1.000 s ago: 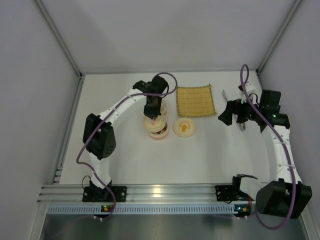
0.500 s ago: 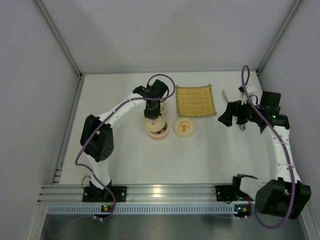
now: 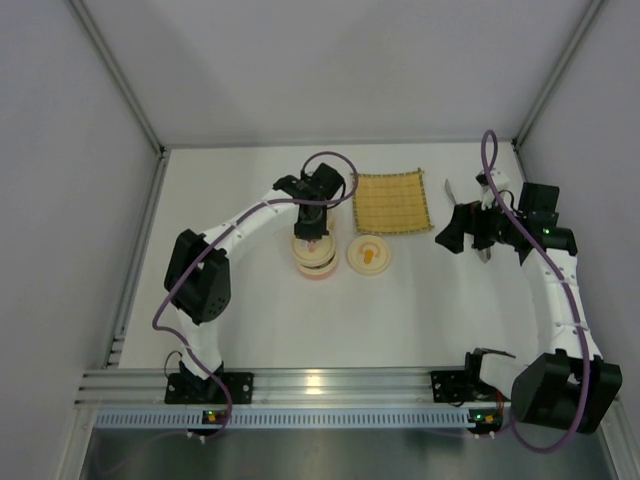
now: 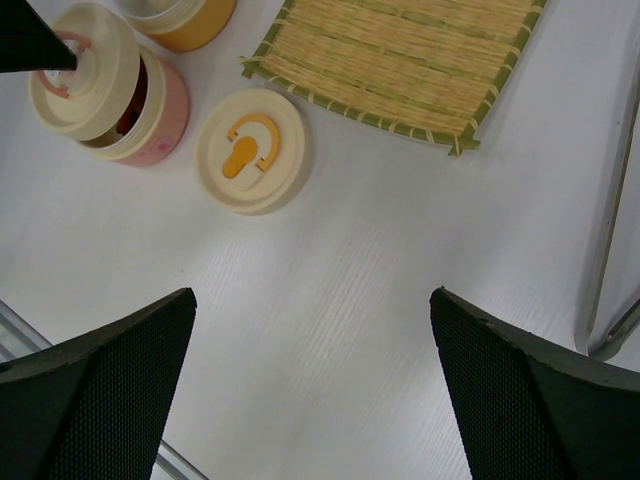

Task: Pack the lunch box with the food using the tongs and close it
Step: Close the box lid on the packing box.

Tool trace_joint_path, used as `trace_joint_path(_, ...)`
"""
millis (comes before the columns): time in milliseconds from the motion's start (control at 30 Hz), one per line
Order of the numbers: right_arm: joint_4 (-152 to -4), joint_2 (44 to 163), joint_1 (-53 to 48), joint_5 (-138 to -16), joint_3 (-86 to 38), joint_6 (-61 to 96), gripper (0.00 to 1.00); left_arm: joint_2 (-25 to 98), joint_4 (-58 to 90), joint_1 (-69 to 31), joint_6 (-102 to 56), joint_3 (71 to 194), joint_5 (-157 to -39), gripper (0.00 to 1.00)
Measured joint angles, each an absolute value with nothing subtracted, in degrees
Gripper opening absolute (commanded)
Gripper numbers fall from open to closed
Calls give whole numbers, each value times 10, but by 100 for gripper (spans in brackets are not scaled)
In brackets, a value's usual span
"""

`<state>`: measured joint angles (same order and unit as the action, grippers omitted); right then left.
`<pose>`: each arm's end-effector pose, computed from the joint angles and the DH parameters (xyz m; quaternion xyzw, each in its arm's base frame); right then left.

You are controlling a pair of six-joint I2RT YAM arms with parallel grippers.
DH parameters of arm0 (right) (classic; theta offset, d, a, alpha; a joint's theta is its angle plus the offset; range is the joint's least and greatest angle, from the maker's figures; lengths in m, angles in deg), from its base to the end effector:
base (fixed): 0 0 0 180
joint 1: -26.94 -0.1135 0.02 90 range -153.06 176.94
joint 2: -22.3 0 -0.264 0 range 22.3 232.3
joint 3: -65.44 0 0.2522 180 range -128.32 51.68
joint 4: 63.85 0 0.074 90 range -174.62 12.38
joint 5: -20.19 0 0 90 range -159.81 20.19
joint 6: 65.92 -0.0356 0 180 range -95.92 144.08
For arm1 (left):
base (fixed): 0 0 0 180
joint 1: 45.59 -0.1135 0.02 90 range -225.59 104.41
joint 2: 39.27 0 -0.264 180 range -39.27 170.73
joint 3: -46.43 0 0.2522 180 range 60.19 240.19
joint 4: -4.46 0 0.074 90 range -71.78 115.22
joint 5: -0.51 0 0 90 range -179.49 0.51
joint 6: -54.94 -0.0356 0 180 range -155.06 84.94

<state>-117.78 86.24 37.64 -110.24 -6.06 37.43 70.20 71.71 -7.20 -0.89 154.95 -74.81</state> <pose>0.2242 -0.0189 0.3107 -0.1485 0.8680 0.2411 0.4079 0.3195 -0.2416 0.2575 0.0117 0.9741 -0.0098 0.2254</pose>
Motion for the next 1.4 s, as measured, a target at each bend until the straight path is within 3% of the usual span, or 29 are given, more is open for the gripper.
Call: trace_joint_path(1400,-1175,865,376,-1107,-49,374,99,729,713,-58,-9,1555,-749,0)
